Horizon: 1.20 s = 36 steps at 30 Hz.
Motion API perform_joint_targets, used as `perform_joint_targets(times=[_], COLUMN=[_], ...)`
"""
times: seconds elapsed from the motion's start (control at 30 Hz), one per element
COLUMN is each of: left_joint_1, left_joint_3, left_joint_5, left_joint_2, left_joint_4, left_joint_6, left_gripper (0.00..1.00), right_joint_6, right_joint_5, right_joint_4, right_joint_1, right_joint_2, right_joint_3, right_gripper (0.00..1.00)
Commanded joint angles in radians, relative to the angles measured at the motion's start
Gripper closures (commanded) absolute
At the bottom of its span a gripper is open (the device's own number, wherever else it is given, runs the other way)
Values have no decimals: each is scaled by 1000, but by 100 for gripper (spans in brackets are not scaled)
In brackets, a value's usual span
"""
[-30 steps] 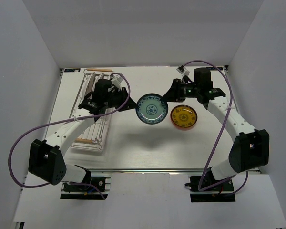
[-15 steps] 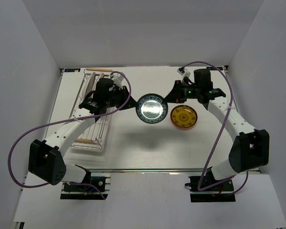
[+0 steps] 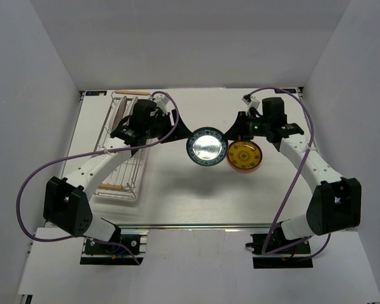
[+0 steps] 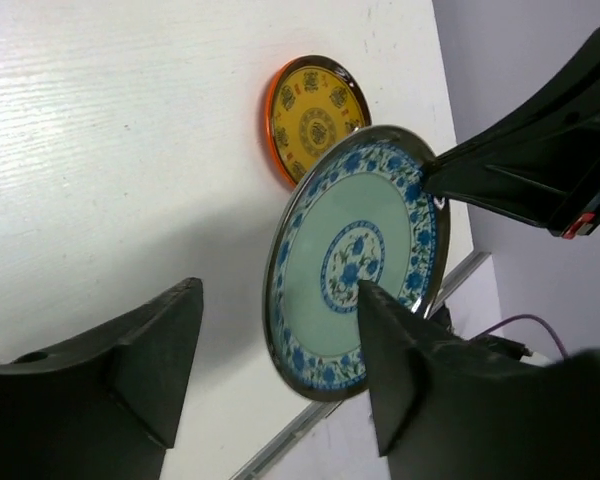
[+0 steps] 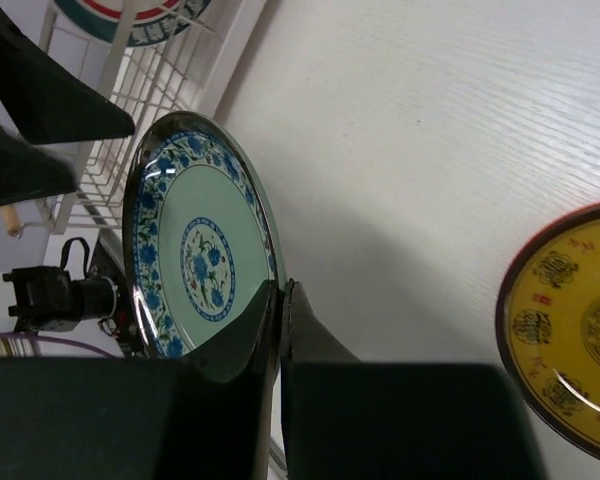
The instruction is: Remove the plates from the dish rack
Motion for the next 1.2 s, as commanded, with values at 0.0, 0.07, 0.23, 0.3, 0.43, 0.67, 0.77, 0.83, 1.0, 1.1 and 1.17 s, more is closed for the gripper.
perform_joint_targets(times=[0.0, 0.07, 0.23, 0.3, 0.43, 0.67, 0.77, 0.83, 1.0, 1.1, 1.17], left_joint_1=[-3, 6, 15, 15, 15, 24, 24, 24, 24, 24, 24], left_joint_3=[49, 67, 122, 121, 89, 55, 55, 55, 73, 73, 70], left_joint_5=[-26, -44, -178, -242, -461, -738, -776, -787, -802, -790, -779], left_joint_2=[0, 4, -38, -92, -218, -325, -327, -322, -296, -293, -296], left_joint_4=[-22, -56, -175, -197, -269, -398, -423, -429, -427, -412, -403], left_joint_6=[5, 10, 77, 126, 151, 113, 104, 100, 85, 91, 91], left_gripper=[26, 2, 2, 2, 2, 2, 2, 2, 2, 2, 2], right_joint_6=[-7, -5, -18, -24, -44, -56, -61, -68, -64, -50, -50], right_joint_5=[18, 44, 112, 171, 366, 457, 489, 506, 485, 459, 443], right_joint_4=[7, 1, -36, -53, -93, -102, -110, -100, -68, -56, -41], right_joint_1=[-40, -60, -178, -228, -266, -345, -361, -365, -361, -355, -355], right_joint_2=[-42, -45, -62, -62, -64, -39, -19, -8, 18, 54, 65], right_joint_3=[-23, -29, -64, -87, -119, -146, -156, -173, -185, -185, -196], right_gripper=[100, 100, 100, 100, 100, 100, 100, 100, 100, 100, 100])
